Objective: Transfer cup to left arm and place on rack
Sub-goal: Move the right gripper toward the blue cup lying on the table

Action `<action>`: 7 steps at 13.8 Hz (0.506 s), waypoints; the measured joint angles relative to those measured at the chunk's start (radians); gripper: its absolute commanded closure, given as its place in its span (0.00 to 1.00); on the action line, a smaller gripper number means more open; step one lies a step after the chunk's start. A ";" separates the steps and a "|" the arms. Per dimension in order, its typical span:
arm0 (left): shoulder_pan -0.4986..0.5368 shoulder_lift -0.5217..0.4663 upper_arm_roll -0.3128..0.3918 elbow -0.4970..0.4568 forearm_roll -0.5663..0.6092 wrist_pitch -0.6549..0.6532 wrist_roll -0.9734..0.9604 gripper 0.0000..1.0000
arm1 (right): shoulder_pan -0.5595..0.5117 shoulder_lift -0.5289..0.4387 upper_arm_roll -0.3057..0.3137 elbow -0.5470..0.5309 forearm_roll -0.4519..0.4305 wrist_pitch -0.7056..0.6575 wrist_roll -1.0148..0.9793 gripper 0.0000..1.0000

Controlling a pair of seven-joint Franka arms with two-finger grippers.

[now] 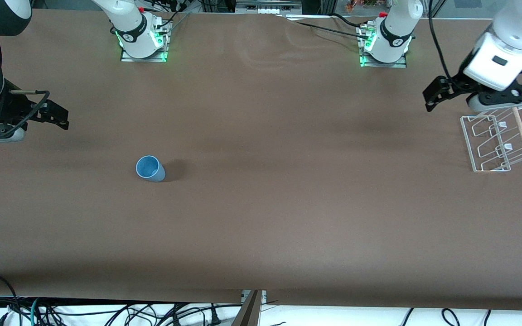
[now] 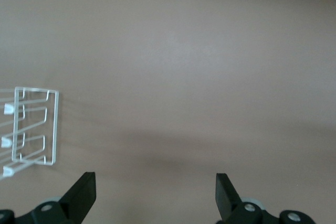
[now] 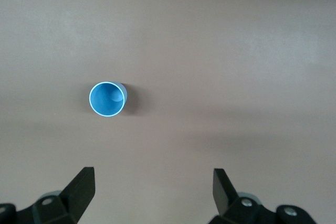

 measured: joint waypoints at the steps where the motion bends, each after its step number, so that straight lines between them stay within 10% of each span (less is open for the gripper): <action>1: -0.001 0.000 -0.017 0.000 0.016 0.010 0.001 0.00 | 0.000 0.000 0.000 0.000 0.000 0.000 0.000 0.01; 7: -0.002 0.002 -0.077 0.000 0.047 0.032 0.001 0.00 | -0.001 0.004 0.001 0.000 0.000 0.000 0.000 0.01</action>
